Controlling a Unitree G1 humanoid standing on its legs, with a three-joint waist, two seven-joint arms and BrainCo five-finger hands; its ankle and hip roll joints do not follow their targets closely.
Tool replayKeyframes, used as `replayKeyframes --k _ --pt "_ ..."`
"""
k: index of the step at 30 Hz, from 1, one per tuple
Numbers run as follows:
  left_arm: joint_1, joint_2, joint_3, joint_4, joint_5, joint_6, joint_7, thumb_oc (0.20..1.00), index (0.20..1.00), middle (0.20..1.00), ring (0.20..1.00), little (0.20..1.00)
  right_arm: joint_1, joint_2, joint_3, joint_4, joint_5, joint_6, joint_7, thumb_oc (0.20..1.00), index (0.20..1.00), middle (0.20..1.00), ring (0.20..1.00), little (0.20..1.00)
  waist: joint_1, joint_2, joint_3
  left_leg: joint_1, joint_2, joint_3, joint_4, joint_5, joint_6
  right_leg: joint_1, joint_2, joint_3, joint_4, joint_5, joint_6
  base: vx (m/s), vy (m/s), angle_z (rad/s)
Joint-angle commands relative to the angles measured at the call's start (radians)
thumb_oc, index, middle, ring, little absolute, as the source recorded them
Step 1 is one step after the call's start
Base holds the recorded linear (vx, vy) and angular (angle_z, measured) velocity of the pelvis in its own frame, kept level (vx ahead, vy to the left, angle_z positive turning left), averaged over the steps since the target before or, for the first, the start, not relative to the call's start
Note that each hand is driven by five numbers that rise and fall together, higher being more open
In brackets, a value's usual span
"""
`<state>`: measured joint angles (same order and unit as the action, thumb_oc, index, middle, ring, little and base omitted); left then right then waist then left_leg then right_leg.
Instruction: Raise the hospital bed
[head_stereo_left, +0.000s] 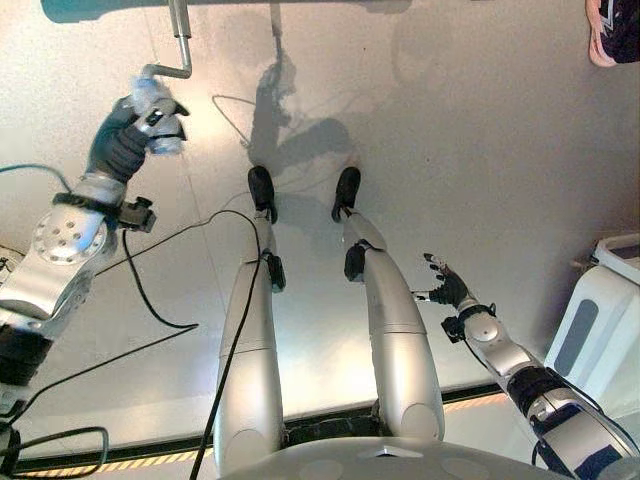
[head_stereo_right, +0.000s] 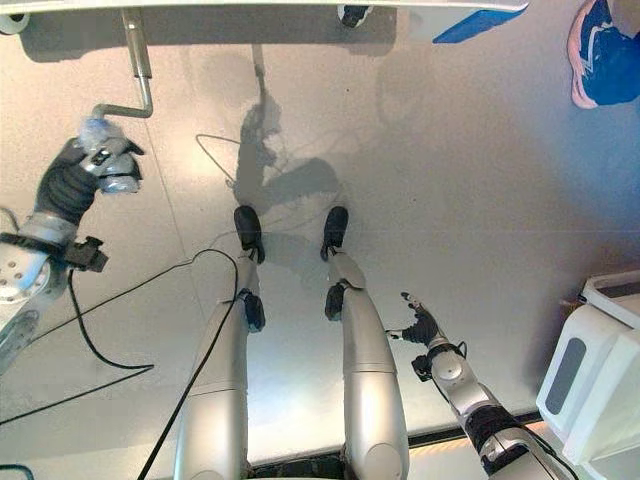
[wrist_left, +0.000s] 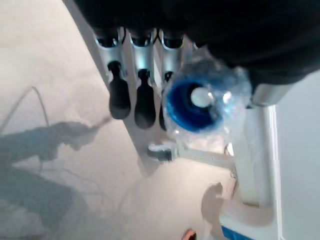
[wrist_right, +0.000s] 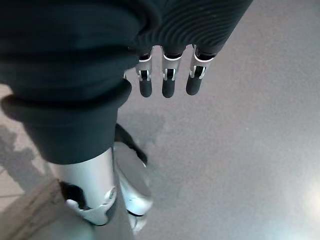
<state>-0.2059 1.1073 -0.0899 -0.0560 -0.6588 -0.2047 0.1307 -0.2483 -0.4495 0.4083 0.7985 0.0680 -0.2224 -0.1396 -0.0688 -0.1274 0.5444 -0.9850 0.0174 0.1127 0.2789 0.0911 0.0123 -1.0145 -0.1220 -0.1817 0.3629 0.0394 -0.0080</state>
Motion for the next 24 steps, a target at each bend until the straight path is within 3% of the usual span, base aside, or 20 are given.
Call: replayKeyframes --k 1,11,24 --pt "0.062 -0.084 0.137 -0.104 0.045 -0.211 0.031 0.200 0.200 0.200 0.200 0.200 0.093 -0.068 -0.008 -0.025 -0.009 -0.032 0.007 1.000 1.000 1.000 1.000 1.000 0.022 0.077 -0.024 0.026 -0.032 -0.018 0.020 -0.056 -0.018 0.057 0.012 -0.046 -0.062 0.060 0.119 0.00 0.000 0.00" --pt "-0.001 -0.172 0.126 0.284 0.186 -0.122 0.119 0.200 0.200 0.200 0.200 0.200 0.076 -0.071 -0.018 -0.035 0.002 -0.037 0.008 1.000 1.000 1.000 1.000 1.000 0.020 0.054 -0.024 0.015 -0.028 -0.022 0.028 -0.053 -0.014 0.055 0.008 -0.056 -0.063 0.061 0.116 0.00 0.011 0.00" --pt "-0.548 -0.204 -0.125 0.930 0.332 0.018 0.228 0.200 0.200 0.200 0.200 0.200 0.009 -0.053 0.068 -0.022 0.052 -0.030 -0.015 1.000 1.000 1.000 1.000 1.000 -0.049 -0.043 -0.024 -0.009 -0.002 -0.023 0.066 -0.065 -0.013 0.054 0.024 -0.050 -0.083 0.072 0.109 0.00 -0.002 0.02"
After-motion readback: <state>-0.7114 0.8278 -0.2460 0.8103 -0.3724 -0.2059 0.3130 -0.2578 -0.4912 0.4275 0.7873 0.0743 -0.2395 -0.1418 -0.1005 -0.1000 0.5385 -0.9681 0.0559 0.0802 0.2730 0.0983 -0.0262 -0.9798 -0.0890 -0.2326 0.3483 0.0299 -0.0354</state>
